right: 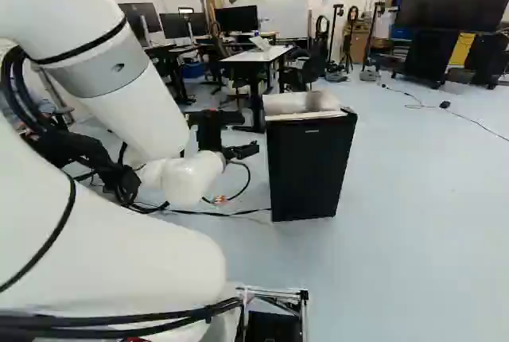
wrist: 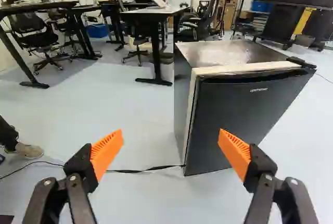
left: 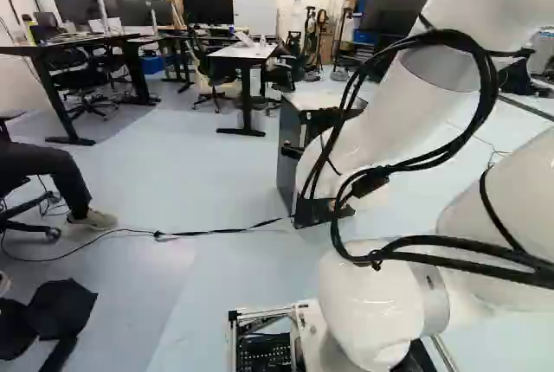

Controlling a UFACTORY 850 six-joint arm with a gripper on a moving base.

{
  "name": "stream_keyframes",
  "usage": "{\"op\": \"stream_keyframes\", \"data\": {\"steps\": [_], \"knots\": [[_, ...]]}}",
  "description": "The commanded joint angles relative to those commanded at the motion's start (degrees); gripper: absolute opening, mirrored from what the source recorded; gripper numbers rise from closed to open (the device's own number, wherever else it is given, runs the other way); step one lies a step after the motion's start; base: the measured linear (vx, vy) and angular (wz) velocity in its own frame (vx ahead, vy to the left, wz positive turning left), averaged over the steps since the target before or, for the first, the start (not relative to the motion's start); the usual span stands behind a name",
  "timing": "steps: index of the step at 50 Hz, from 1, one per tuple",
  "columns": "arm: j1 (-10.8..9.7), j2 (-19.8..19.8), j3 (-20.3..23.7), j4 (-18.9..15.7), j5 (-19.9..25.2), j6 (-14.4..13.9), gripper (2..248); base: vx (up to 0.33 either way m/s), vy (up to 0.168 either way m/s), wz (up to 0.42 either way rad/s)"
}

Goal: Open the fridge door

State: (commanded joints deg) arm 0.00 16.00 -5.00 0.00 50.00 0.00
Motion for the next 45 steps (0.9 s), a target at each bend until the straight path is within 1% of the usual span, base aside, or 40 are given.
{"op": "stream_keyframes", "data": {"steps": [18,45], "knots": [[0.0,-0.6,-0.5,0.0,0.0,0.0,247,0.0,0.0,0.0],[0.0,-3.7,-3.1,0.0,0.0,0.0,247,0.0,0.0,0.0]]}}
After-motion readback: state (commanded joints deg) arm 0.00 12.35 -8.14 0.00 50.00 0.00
